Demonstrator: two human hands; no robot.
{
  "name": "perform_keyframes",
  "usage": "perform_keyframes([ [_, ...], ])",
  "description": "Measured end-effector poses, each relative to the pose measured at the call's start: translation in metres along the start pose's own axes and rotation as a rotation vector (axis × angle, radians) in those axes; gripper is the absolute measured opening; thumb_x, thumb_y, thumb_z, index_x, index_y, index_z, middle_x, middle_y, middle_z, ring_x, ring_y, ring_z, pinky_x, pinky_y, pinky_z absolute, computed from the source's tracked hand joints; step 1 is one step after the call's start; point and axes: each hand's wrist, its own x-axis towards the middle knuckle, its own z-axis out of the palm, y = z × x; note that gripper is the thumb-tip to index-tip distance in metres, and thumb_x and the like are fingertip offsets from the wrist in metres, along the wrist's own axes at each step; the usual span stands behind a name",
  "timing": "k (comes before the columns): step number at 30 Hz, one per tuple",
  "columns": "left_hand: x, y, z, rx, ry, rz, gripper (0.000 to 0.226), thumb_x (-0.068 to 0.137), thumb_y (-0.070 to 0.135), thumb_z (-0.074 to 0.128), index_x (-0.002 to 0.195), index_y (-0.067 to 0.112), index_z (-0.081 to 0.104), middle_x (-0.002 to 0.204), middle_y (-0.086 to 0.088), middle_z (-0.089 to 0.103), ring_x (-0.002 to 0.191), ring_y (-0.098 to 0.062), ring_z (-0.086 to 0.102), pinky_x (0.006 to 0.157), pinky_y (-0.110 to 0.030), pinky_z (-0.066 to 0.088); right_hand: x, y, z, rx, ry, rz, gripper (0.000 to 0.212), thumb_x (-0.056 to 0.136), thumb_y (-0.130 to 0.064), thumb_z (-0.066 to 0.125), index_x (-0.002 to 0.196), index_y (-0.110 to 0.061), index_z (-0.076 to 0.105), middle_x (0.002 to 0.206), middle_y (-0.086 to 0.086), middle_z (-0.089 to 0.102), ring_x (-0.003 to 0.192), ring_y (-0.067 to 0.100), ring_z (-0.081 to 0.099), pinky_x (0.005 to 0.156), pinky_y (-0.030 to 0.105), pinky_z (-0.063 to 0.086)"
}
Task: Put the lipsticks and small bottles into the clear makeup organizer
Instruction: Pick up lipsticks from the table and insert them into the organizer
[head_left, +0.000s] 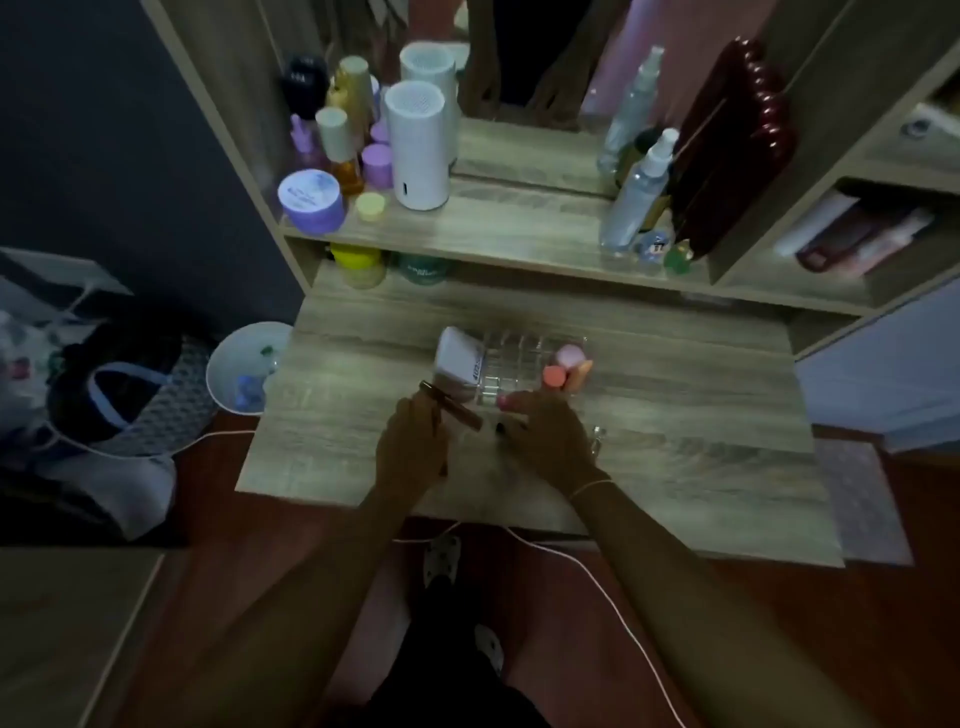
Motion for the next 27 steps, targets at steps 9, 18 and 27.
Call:
perform_keyframes([
  [9, 0.012, -0.009, 0.007, -0.115, -0.086, -0.100, 0.036, 0.088, 0.023, 0.060, 0.117, 0.008, 0.045, 0.114, -0.013, 0.054, 0.092, -0.032, 0.061, 0.071, -0.036, 0.046, 0.027, -0.014, 0.040, -0.229, -0.060, -0.051, 0.028, 0.090, -0.029, 0.057, 0.110, -0.012, 0.065, 0.105, 0.011, 0.065, 0.103, 0.030, 0.057, 0.088, 0.042, 0.043],
  [18, 0.026, -0.027, -0.008, -0.082, -0.090, -0.063, 0.036, 0.090, 0.017, 0.054, 0.125, 0.010, 0.046, 0.112, -0.013, 0.052, 0.086, -0.025, 0.056, 0.067, -0.030, 0.039, 0.043, -0.019, 0.058, -0.330, -0.129, -0.064, 0.026, 0.095, -0.019, 0.048, 0.117, -0.013, 0.060, 0.117, 0.010, 0.065, 0.110, 0.028, 0.056, 0.093, 0.040, 0.040],
  [27, 0.050, -0.035, -0.020, -0.323, -0.001, -0.168, 0.037, 0.086, 0.014, 0.060, 0.121, 0.018, 0.047, 0.095, 0.000, 0.049, 0.081, -0.013, 0.050, 0.063, -0.021, 0.034, 0.034, -0.027, 0.052, -0.014, -0.083, -0.085, 0.023, 0.089, -0.022, 0.059, 0.111, -0.013, 0.062, 0.109, 0.012, 0.066, 0.098, 0.025, 0.062, 0.082, 0.032, 0.048],
])
